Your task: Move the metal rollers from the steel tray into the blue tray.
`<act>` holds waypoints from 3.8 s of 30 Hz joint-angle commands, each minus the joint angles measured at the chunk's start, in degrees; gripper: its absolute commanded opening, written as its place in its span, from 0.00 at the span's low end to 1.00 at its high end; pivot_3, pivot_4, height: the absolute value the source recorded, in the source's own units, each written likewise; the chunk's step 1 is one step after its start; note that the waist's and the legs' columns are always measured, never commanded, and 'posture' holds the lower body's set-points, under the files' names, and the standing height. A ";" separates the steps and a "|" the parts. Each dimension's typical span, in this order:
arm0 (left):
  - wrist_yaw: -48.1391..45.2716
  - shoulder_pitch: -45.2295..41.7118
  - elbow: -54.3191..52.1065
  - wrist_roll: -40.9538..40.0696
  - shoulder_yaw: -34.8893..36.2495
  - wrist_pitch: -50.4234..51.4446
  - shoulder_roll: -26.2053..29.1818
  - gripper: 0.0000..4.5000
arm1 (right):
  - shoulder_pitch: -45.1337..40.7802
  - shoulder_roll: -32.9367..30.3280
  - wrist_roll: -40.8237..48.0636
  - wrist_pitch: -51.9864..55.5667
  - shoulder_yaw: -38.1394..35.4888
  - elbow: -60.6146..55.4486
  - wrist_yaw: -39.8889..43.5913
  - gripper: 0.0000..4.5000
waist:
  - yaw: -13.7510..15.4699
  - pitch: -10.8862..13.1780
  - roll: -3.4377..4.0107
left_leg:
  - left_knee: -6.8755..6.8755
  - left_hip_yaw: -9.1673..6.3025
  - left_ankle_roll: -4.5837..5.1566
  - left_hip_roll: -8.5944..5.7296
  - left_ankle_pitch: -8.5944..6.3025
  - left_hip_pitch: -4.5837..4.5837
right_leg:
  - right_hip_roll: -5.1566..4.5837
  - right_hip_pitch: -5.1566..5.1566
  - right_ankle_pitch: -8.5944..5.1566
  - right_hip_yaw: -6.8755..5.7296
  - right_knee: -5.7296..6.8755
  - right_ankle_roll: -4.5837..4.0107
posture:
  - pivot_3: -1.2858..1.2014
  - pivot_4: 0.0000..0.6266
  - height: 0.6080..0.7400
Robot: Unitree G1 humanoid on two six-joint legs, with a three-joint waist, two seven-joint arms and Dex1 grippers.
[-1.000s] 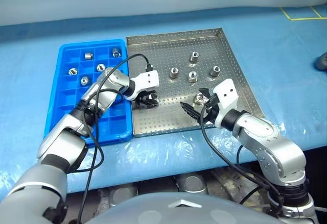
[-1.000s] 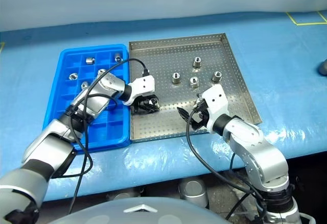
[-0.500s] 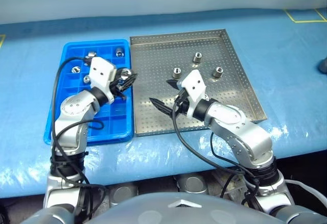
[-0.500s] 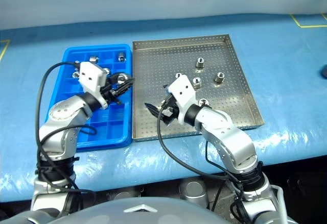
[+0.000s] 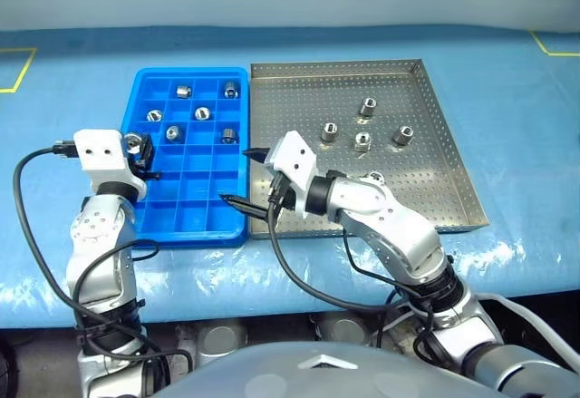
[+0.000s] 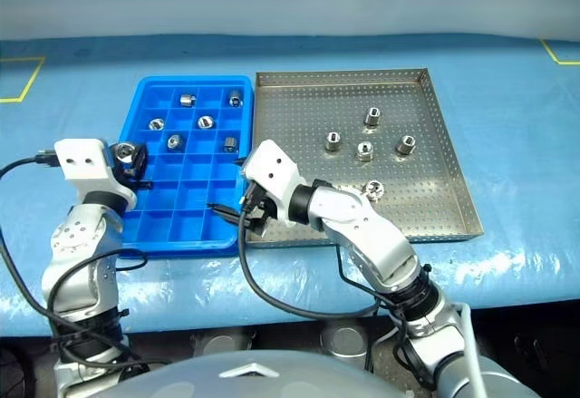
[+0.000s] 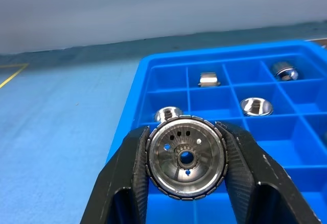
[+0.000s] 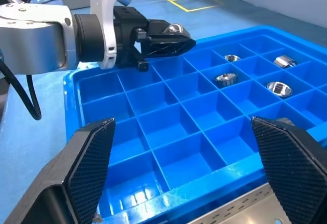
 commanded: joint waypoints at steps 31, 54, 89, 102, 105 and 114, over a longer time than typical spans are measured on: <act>-16.43 -37.95 34.67 -6.23 -27.19 -5.34 -3.24 0.98 | 14.43 -4.20 -0.13 3.05 -15.70 -11.79 -9.23 1.00 | -5.38 -0.01 -0.01 | -0.04 0.01 0.00 -0.05 0.01 -0.05 | 0.03 0.02 -0.13 0.06 -0.10 0.25 | 0.41 0.24 1.00; -9.26 -46.87 69.86 3.78 -25.95 -21.15 -11.24 0.56 | 16.20 -3.68 -0.43 3.55 -15.83 -14.13 -12.75 1.00 | -11.48 -0.01 -0.01 | -0.06 0.04 0.10 -0.09 -0.06 -0.18 | 0.01 -0.04 -0.16 0.13 -0.20 0.35 | 0.40 0.24 1.00; -0.39 10.82 -21.43 -7.13 -2.20 15.78 0.86 0.40 | 1.67 1.70 -1.84 -4.28 -4.04 1.14 0.44 1.00 | 0.37 0.01 -0.02 | -0.07 -0.02 -0.05 -0.02 0.02 0.03 | -0.03 0.03 -0.01 -0.01 -0.04 0.08 | 0.53 0.24 1.00; -0.38 8.07 -19.70 -8.92 -4.35 19.51 1.30 1.00 | 4.49 0.67 -1.94 -3.33 -5.05 -1.73 -0.81 1.00 | 0.00 0.01 -0.02 | -0.10 -0.02 -0.06 -0.01 0.03 0.03 | -0.03 0.02 -0.01 -0.01 -0.04 0.08 | 0.51 0.24 1.00; -2.75 2.95 -19.22 -10.96 -5.67 19.36 2.43 1.00 | 6.04 -0.89 -2.02 -2.80 -6.58 -3.23 -1.46 1.00 | 0.09 0.00 -0.05 | -0.07 -0.02 -0.07 -0.03 0.04 0.01 | -0.04 0.03 -0.05 -0.02 -0.04 0.16 | 0.51 0.24 1.00; -9.68 -15.34 -5.83 -11.74 -15.80 14.75 4.12 1.00 | 13.23 -5.89 -2.04 0.12 -13.64 -8.11 -4.65 1.00 | -0.60 -0.01 -0.04 | -0.08 -0.02 -0.07 -0.03 0.04 0.00 | -0.02 0.03 -0.09 -0.01 -0.07 0.22 | 0.49 0.24 1.00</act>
